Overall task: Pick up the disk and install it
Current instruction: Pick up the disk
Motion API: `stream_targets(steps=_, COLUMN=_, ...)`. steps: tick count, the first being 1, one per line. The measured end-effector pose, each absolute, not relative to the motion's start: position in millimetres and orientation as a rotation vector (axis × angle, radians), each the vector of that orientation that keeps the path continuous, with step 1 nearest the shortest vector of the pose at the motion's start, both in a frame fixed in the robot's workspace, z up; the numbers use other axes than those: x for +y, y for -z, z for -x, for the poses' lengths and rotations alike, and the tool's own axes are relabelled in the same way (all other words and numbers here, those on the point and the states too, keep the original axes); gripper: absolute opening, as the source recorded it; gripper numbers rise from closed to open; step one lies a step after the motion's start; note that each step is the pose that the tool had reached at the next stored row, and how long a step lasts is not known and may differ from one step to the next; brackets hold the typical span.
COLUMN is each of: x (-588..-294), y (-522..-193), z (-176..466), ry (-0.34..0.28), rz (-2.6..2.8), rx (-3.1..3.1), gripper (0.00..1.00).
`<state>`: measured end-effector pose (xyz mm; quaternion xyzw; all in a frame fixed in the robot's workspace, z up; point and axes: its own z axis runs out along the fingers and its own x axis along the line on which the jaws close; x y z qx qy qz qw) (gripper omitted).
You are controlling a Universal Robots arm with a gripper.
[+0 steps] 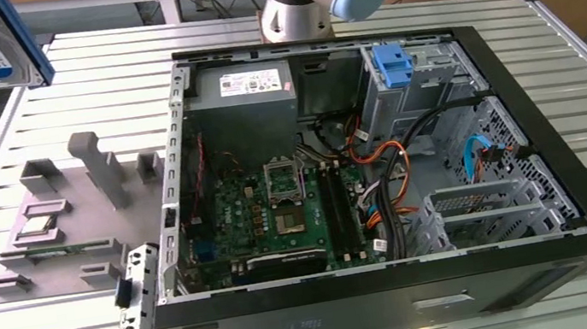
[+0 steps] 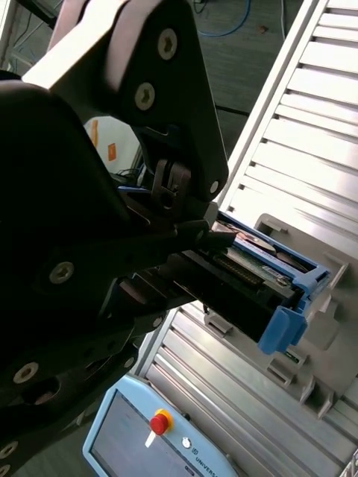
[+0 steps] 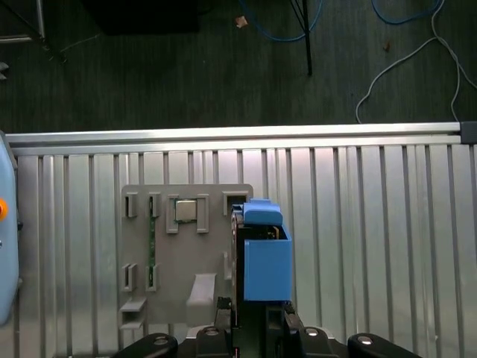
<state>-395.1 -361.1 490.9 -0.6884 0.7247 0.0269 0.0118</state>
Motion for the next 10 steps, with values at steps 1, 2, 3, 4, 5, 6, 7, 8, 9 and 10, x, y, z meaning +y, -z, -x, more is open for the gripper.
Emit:
stream_targets(steps=1, x=-361, y=-491, z=393, ry=-0.084, rz=2.147, rx=2.260, gripper=0.35)
stream_targets(steps=2, x=-361, y=-491, z=392, ry=-0.084, rz=2.147, rx=2.260, gripper=0.35)
stream_targets(steps=3, x=-361, y=-491, z=390, ry=-0.084, rz=2.147, rx=2.260, gripper=0.35)
stream_targets(steps=4, x=-361, y=-491, z=389, ry=-0.084, rz=2.147, rx=2.260, gripper=0.35)
stream_targets(steps=5, x=-361, y=-491, z=387, ry=-0.084, rz=2.147, rx=2.260, gripper=0.35)
stream_targets(steps=6, x=-361, y=-491, z=385, ry=-0.084, rz=2.147, rx=2.260, gripper=0.35)
stream_targets(steps=7, x=-361, y=-491, z=384, ry=-0.084, rz=2.147, rx=2.260, gripper=0.35)
stream_targets(steps=8, x=-361, y=-491, z=382, ry=-0.084, rz=2.147, rx=2.260, gripper=0.35)
stream_targets(steps=9, x=-361, y=-491, z=380, ry=-0.084, rz=2.147, rx=2.260, gripper=0.35)
stream_targets(steps=10, x=-361, y=-491, z=378, ry=-0.084, rz=2.147, rx=2.260, gripper=0.35)
